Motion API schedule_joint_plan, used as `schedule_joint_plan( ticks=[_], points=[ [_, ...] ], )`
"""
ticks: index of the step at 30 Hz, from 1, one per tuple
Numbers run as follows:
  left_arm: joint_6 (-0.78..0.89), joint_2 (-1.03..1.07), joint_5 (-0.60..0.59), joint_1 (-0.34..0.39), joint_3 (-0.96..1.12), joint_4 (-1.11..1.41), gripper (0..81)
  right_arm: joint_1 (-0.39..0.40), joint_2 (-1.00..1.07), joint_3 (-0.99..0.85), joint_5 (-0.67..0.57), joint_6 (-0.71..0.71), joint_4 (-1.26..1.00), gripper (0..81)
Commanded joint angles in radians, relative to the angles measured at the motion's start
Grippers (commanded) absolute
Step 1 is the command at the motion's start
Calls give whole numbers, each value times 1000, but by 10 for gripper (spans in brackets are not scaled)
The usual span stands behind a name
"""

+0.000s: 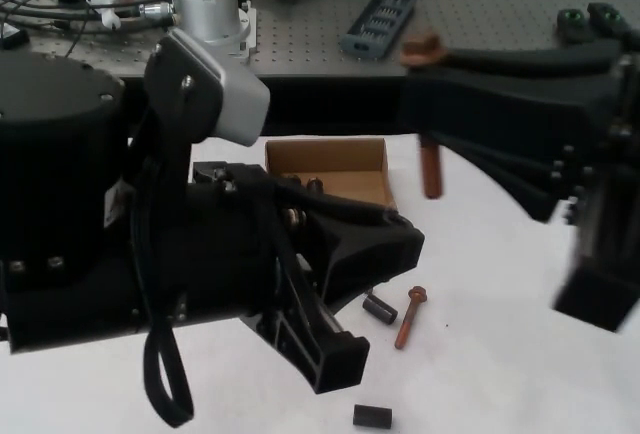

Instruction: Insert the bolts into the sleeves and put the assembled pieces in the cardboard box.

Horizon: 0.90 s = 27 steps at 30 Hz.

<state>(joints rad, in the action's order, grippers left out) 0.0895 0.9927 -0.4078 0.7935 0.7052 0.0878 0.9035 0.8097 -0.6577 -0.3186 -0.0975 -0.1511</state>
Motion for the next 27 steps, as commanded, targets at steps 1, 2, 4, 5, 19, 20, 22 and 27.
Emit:
schedule_joint_plan(
  ticks=[1, 2, 4, 5, 19, 20, 22, 27],
  points=[
    [18, -13, -26, -2, 2, 26, 6, -6, 22, -2, -13, -8, -58, 33],
    [20, -13, -26, -2, 2, 26, 6, -6, 23, -2, -13, -8, -57, 33],
    [24, -13, -40, -2, 2, 26, 6, -6, 23, -2, -13, -8, -57, 33],
    [24, -17, -54, -2, 2, 26, 6, -6, 23, -2, -13, -8, -57, 33],
    [14, -118, -112, -2, 2, 120, 6, -6, 12, -2, -13, -23, -127, 33],
    [14, -120, -122, -2, 2, 120, 6, -6, 12, -2, -13, -27, -142, 33],
    [14, -119, -129, -2, 2, 120, 6, -6, 12, -2, -13, -51, -161, 33],
    [11, -119, -129, -2, 2, 120, 6, -6, 12, -2, -31, -85, -177, 33]
  ],
)
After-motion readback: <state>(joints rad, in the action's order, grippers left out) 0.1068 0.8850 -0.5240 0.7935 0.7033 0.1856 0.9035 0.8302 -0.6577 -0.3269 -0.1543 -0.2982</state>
